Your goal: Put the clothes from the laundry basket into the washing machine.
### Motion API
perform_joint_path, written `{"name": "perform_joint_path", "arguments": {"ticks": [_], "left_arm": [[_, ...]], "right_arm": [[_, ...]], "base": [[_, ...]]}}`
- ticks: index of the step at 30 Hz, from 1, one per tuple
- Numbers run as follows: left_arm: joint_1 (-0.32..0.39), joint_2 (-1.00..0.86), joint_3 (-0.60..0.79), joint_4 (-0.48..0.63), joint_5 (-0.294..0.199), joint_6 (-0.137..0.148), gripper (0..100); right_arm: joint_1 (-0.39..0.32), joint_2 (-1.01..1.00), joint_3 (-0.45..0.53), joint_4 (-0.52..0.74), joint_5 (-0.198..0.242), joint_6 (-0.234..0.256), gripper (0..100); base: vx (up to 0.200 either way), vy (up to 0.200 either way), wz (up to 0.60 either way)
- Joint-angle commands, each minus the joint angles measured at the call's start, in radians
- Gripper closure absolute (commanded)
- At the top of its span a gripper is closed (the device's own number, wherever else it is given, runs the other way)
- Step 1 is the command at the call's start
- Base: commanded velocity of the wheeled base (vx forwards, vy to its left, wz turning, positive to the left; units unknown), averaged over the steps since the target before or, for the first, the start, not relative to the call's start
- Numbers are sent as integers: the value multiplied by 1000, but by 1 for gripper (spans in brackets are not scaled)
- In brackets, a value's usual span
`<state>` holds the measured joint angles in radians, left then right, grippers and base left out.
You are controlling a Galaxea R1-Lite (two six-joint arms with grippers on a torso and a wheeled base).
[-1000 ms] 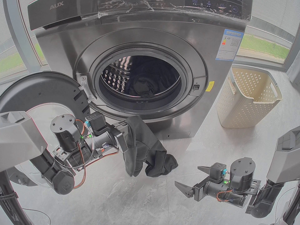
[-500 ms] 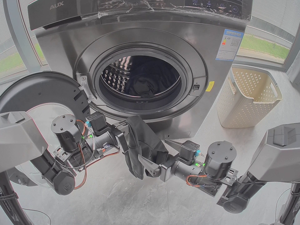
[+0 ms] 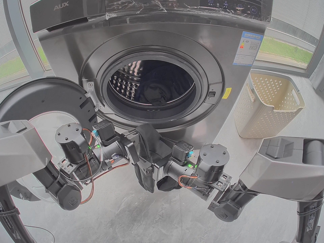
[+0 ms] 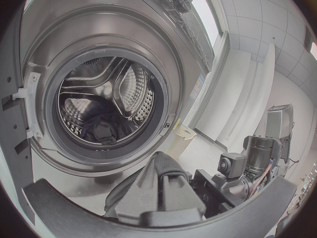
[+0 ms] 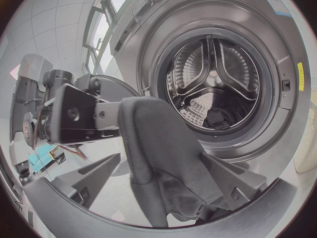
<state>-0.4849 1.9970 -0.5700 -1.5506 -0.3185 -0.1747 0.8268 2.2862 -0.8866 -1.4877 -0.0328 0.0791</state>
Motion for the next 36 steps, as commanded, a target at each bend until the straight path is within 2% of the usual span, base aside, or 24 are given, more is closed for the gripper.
{"name": "perform_joint_path", "arguments": {"ticks": [1,2,11,12,17,26,34,35,36], "left_arm": [[0,0,-1,0,-1,0,100],[0,0,-1,0,-1,0,100],[2,2,1,0,-1,0,100],[3,2,-1,0,-1,0,100],[3,2,1,0,-1,0,100],[-1,2,22,0,-2,3,100],[0,0,12,0,-2,0,100],[-1,0,12,0,-2,0,100],[-1,0,10,0,-2,0,100]], "right_arm": [[-8,47,-45,-6,-6,1,0],[-9,45,-51,-8,-6,2,100],[-20,16,-38,-6,-9,2,100],[-32,-27,5,-5,-9,2,100],[-46,-82,60,-5,-9,2,100],[-97,-142,66,6,-9,1,100],[-74,-165,149,-3,-9,1,100],[-69,-163,147,1,-10,2,0],[-69,-162,144,3,-10,2,0]], "base": [[0,0,0],[0,0,0],[0,0,0],[0,0,0],[0,0,0],[0,0,0],[0,0,0],[0,0,0],[0,0,0]]}}
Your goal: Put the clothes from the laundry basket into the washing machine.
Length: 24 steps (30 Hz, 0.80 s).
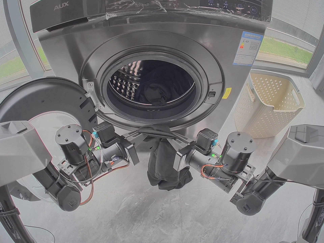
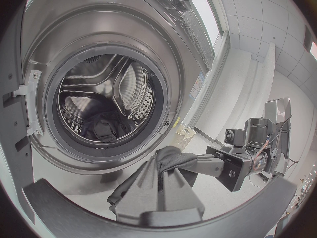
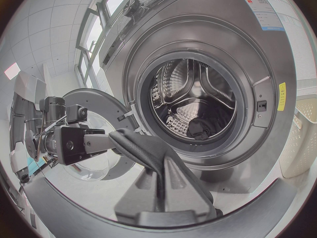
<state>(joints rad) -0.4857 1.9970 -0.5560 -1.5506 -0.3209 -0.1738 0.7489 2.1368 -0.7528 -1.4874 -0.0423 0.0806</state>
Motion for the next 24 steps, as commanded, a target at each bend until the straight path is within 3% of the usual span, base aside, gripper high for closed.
{"name": "perform_joint_path", "arguments": {"ticks": [1,24], "left_arm": [[-1,-1,-4,0,0,-1,100],[-19,-12,-1,0,-1,-3,100]], "right_arm": [[9,-11,7,4,-1,1,0],[3,109,-102,6,1,-1,0]], "base": [[0,0,0],[0,0,0]]}}
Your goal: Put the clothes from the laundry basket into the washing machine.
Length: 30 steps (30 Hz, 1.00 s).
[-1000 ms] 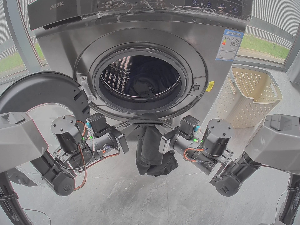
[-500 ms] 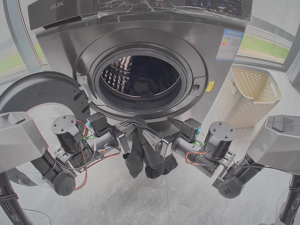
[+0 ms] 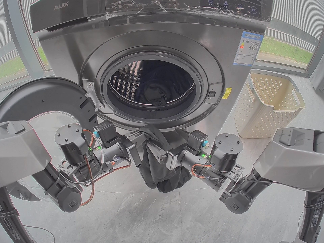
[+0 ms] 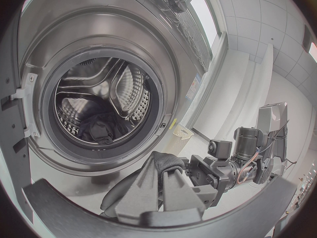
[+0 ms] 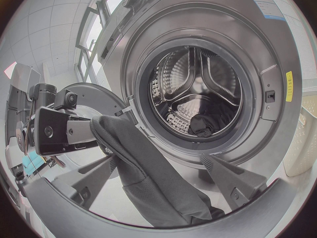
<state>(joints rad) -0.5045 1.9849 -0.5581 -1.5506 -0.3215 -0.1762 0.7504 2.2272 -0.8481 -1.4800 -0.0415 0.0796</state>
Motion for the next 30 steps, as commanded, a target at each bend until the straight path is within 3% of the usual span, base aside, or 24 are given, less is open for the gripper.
{"name": "perform_joint_path", "arguments": {"ticks": [1,2,15,22,23,30], "left_arm": [[0,0,1,0,-1,0,100],[0,0,1,0,-1,0,100],[6,5,0,0,-1,1,100],[7,11,0,0,1,1,100],[7,11,0,0,1,1,100],[7,9,0,0,1,1,100]], "right_arm": [[1,20,-8,-2,0,0,0],[1,20,-8,-2,0,0,100],[4,5,7,-11,3,0,100],[-5,-72,89,-2,2,-1,100],[-5,-72,100,-2,0,0,0],[15,-23,60,-3,5,-1,0]], "base": [[0,0,0],[0,0,0],[0,0,0],[0,0,0],[0,0,0],[0,0,0]]}}
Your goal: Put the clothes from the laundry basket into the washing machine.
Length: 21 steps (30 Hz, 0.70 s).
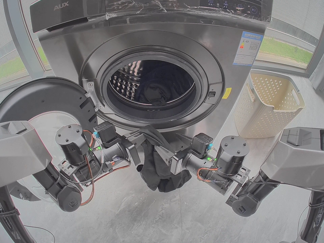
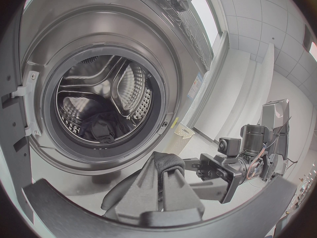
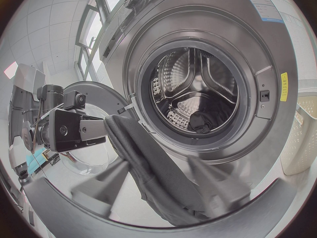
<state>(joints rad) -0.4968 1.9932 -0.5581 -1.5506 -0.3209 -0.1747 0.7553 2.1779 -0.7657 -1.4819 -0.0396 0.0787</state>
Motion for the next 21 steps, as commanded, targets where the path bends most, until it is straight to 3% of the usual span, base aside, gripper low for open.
{"name": "perform_joint_path", "arguments": {"ticks": [1,21], "left_arm": [[0,1,0,0,0,0,100],[0,-1,0,0,0,0,100]], "right_arm": [[12,37,-29,-1,6,0,0],[7,111,-139,0,4,-7,0]], "base": [[0,0,0],[0,0,0]]}}
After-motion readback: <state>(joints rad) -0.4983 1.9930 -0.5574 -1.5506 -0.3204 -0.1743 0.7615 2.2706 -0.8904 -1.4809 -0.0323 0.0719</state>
